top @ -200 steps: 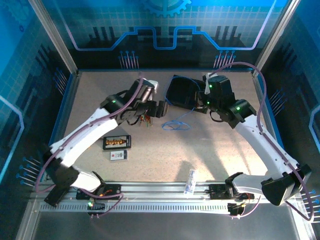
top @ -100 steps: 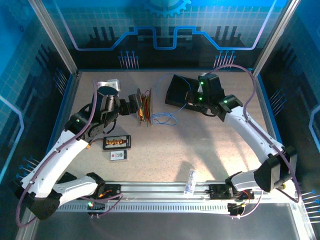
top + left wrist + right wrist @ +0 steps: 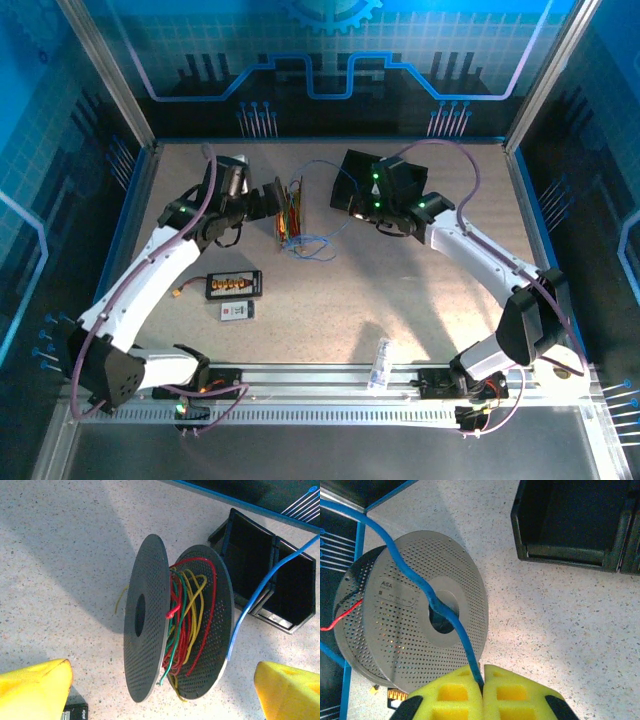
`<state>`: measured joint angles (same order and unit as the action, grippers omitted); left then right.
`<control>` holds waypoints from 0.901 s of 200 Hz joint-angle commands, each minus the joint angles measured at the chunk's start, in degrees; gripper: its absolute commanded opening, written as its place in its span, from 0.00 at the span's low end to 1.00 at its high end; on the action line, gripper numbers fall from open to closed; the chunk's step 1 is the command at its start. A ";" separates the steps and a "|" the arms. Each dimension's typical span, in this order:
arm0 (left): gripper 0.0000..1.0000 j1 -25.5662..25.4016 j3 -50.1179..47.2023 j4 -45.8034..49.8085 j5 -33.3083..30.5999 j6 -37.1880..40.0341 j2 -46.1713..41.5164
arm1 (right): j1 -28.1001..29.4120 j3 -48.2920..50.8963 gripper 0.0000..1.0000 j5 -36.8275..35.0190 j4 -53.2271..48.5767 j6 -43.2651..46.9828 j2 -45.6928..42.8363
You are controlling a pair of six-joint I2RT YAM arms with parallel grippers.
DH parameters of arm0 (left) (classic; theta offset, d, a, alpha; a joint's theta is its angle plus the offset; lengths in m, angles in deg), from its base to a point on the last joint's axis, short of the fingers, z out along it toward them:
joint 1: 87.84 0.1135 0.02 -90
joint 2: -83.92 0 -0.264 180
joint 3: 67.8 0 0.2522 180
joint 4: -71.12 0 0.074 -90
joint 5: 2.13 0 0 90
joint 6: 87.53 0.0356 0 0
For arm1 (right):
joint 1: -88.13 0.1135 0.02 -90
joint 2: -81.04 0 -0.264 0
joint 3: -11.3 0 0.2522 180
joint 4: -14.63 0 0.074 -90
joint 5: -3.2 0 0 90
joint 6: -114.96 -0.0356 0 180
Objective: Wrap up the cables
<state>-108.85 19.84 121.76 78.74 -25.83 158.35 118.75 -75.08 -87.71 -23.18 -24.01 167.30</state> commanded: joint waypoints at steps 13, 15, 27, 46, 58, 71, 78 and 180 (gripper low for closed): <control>0.82 3.41 13.63 2.57 3.50 3.37 9.53 | 0.40 2.47 0.00 -2.00 3.53 -2.37 -3.37; 0.81 3.43 14.77 3.32 3.39 3.69 10.50 | 0.39 2.55 0.00 -2.22 3.50 -2.34 -3.55; 0.78 3.52 20.69 7.77 2.22 5.13 16.09 | 0.36 3.10 0.00 -3.18 3.14 -1.97 -5.15; 0.73 4.09 27.92 12.86 2.78 6.58 24.22 | 0.37 4.92 0.00 -4.70 3.22 -0.97 -8.24; 0.70 4.21 32.64 16.56 3.51 7.49 29.51 | 0.32 6.00 0.00 -5.46 2.94 -0.60 -10.24; 0.66 4.25 38.07 20.77 3.63 8.41 34.79 | 0.33 6.67 0.00 -5.97 2.06 -0.21 -12.00; 0.64 4.23 40.14 22.42 4.49 8.99 37.04 | 0.28 7.06 0.00 -6.08 1.68 0.07 -12.93; 0.00 2.53 34.82 19.45 4.67 7.51 35.07 | -1.46 11.05 0.00 -6.65 0.43 1.73 -20.60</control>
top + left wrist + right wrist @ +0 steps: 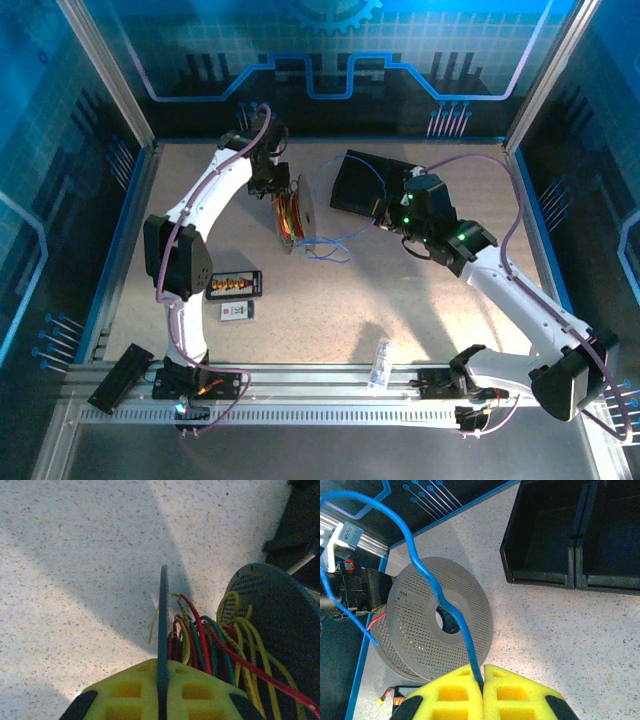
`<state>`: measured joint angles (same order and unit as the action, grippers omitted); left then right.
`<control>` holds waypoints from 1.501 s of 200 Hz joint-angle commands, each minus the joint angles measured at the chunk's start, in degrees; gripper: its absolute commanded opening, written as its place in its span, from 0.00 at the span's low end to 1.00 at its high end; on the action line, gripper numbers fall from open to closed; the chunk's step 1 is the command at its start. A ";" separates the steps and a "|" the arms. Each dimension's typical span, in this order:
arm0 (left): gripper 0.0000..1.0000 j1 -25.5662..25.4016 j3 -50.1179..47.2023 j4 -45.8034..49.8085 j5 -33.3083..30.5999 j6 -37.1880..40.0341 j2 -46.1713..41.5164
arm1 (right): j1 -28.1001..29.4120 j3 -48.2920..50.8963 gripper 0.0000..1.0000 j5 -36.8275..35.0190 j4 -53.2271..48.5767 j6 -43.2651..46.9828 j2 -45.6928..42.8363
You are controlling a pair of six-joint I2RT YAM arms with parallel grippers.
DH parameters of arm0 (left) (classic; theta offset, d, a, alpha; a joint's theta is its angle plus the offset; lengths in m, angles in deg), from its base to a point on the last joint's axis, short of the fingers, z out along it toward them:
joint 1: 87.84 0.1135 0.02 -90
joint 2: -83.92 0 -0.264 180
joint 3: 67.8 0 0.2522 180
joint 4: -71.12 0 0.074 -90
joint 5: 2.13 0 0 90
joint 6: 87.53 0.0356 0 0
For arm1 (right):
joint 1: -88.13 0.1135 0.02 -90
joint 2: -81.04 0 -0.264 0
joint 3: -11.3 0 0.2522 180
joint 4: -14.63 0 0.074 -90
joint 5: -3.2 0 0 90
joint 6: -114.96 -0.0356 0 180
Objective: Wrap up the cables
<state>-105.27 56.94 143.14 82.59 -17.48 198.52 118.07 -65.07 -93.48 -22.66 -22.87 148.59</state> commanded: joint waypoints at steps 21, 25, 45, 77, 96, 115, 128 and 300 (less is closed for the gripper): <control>0.00 -2.56 -6.97 -8.29 -0.32 -1.09 -9.32 | -1.66 1.43 0.00 -0.62 -0.33 0.49 -2.78; 0.00 -3.11 -8.07 -10.03 -0.84 -1.13 -10.09 | -1.78 1.50 0.00 -0.56 -0.35 0.53 -2.91; 0.00 -7.20 -13.48 -19.02 -6.27 0.27 -13.97 | -2.88 2.29 0.00 -0.50 -0.38 0.46 -4.36; 0.00 -14.55 -21.80 -33.31 -15.35 4.26 -17.62 | -5.71 4.93 0.00 0.01 -0.55 0.24 -7.56; 0.00 -17.31 -26.35 -41.44 -19.24 5.75 -18.83 | -7.87 6.30 0.00 1.05 -0.82 -0.04 -9.28; 0.00 -19.22 -29.85 -47.94 -21.47 7.54 -19.25 | -9.35 7.30 0.00 1.35 -1.16 -0.08 -10.62; 0.00 -19.90 -31.37 -50.16 -21.41 7.77 -19.25 | -9.95 7.75 0.00 1.47 -1.64 -0.05 -11.18; 0.94 -11.64 -28.92 -38.71 -2.52 -3.77 -25.18 | -11.26 8.43 0.00 5.11 3.65 -6.63 -6.19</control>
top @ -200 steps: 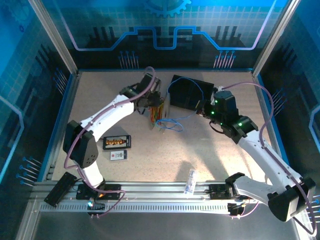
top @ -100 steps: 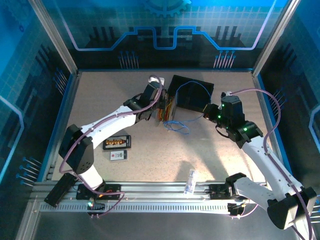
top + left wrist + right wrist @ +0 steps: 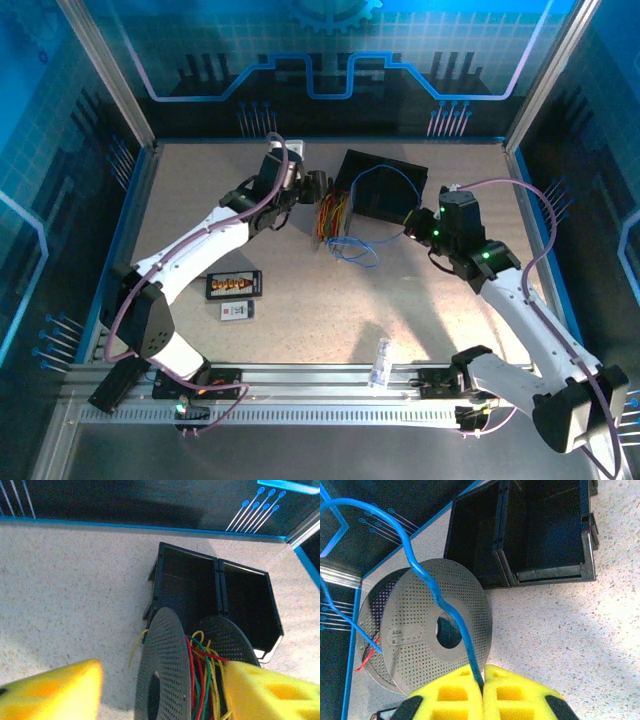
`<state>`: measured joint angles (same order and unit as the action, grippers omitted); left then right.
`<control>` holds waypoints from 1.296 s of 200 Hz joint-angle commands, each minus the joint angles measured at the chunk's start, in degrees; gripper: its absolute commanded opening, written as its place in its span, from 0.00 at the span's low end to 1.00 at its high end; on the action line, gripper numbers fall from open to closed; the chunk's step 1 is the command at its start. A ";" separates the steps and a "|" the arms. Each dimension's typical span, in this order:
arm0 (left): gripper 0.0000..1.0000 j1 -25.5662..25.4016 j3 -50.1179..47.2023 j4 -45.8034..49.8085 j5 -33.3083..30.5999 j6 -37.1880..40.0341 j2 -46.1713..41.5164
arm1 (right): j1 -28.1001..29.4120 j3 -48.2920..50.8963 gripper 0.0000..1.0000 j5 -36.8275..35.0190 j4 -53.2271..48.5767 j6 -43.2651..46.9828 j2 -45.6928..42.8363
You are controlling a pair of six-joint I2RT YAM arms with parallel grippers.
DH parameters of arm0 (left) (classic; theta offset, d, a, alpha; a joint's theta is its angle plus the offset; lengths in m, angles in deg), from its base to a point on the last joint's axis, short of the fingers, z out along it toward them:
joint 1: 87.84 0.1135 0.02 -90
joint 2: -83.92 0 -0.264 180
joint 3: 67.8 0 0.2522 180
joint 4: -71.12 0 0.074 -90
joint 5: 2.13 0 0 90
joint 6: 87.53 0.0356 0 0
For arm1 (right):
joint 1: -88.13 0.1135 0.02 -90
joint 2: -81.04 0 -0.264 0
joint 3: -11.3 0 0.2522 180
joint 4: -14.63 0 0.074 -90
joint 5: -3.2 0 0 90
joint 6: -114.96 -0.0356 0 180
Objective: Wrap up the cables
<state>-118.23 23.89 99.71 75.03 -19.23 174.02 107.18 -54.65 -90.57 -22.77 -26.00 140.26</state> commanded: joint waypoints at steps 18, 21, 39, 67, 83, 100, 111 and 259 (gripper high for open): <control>0.99 2.30 5.73 7.44 6.30 -1.31 -1.45 | 0.48 -2.04 0.00 2.26 5.62 -5.33 4.41; 0.99 2.35 5.93 7.73 6.40 -1.11 -1.57 | 0.72 -2.00 0.00 2.11 5.93 -5.59 4.88; 0.99 2.44 6.90 9.32 7.30 0.51 -2.03 | 2.01 -2.27 0.00 1.20 7.71 -6.96 7.21; 0.99 2.53 11.49 14.67 9.14 2.12 1.13 | 4.29 -2.22 0.00 0.00 11.35 -8.83 9.86; 0.99 2.97 13.95 17.07 9.61 2.54 3.51 | 5.43 -2.35 0.00 -0.47 12.68 -9.58 10.79; 0.99 3.58 15.21 17.72 11.92 2.53 5.47 | 6.56 -2.66 0.00 -1.76 13.00 -9.75 11.56; 0.99 3.76 16.12 18.13 12.64 2.61 6.74 | 6.85 -2.66 0.00 -2.00 13.25 -9.94 12.06; 0.72 2.38 24.47 22.76 11.47 5.41 16.86 | 6.86 -1.25 0.00 -4.11 15.46 -13.99 15.28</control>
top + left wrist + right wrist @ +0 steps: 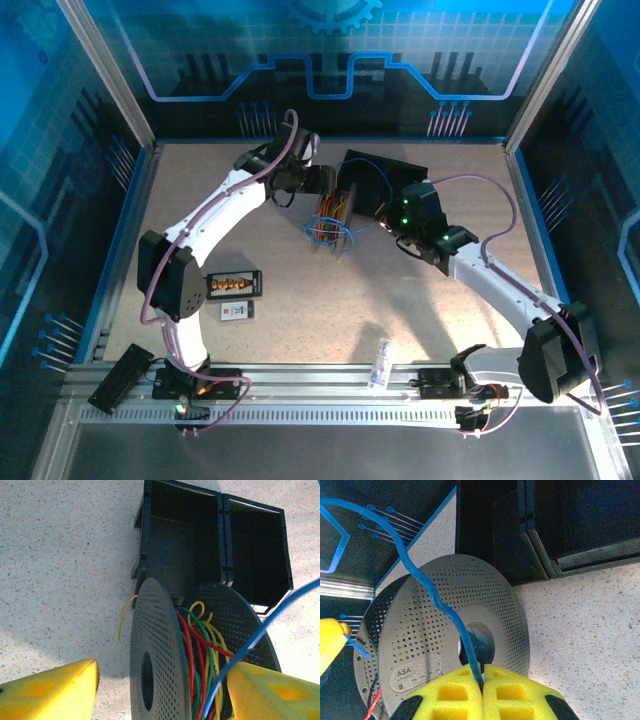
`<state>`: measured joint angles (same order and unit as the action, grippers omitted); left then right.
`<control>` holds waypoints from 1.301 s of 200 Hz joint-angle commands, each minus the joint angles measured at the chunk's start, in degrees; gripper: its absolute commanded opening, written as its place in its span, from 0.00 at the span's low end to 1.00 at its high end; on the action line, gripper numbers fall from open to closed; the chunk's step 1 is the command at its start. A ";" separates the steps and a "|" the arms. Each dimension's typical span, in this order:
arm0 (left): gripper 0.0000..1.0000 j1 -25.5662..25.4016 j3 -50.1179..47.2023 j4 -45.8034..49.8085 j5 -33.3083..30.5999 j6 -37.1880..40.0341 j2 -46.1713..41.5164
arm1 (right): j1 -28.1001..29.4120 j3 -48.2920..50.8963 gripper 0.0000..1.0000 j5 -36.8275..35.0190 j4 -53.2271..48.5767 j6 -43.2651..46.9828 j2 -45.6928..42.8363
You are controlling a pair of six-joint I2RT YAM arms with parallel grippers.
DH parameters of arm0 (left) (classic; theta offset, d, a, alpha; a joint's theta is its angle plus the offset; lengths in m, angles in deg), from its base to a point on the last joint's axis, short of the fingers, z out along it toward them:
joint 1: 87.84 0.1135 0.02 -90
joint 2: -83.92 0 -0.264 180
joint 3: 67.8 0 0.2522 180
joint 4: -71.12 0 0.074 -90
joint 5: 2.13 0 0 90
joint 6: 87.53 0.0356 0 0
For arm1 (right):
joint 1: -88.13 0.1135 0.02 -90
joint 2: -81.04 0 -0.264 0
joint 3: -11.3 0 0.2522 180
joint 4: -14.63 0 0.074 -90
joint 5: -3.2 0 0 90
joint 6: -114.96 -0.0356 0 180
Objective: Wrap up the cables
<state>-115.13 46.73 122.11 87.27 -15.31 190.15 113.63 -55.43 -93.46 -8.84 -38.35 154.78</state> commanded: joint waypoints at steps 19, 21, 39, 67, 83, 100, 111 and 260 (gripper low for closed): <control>0.81 -1.23 1.24 0.07 -1.38 2.16 0.55 | 0.40 -0.51 0.00 -0.98 1.56 -2.17 1.13; 0.81 -1.26 1.17 0.02 -1.52 2.25 0.57 | 0.40 -0.54 0.00 -0.92 1.50 -2.21 1.21; 0.86 -1.88 0.72 0.16 -2.71 3.05 0.51 | 0.43 -1.14 0.00 -1.15 0.12 -2.30 1.65; 0.93 -2.46 0.18 0.30 -4.56 3.89 0.45 | 0.52 -1.89 0.00 -2.29 -2.68 -2.33 1.79; 0.99 -2.49 -0.22 -0.03 -4.86 3.93 0.38 | 0.56 -2.00 0.00 -2.93 -3.36 -2.35 1.75; 0.99 -2.47 0.03 0.02 -4.95 3.98 0.76 | 0.55 -2.31 0.00 -3.43 -4.16 -2.41 2.07; 0.99 -2.47 0.21 0.06 -5.02 4.01 0.99 | 0.56 -2.24 0.00 -3.39 -3.93 -2.56 2.20; 0.57 -2.50 1.71 1.53 -4.50 4.49 3.43 | 0.62 -2.56 0.00 -2.55 -3.06 -2.94 3.70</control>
<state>-117.53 46.75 122.40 83.18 -10.96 192.95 113.63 -56.15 -95.16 -11.69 -40.64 157.94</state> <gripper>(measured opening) 0.567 0.060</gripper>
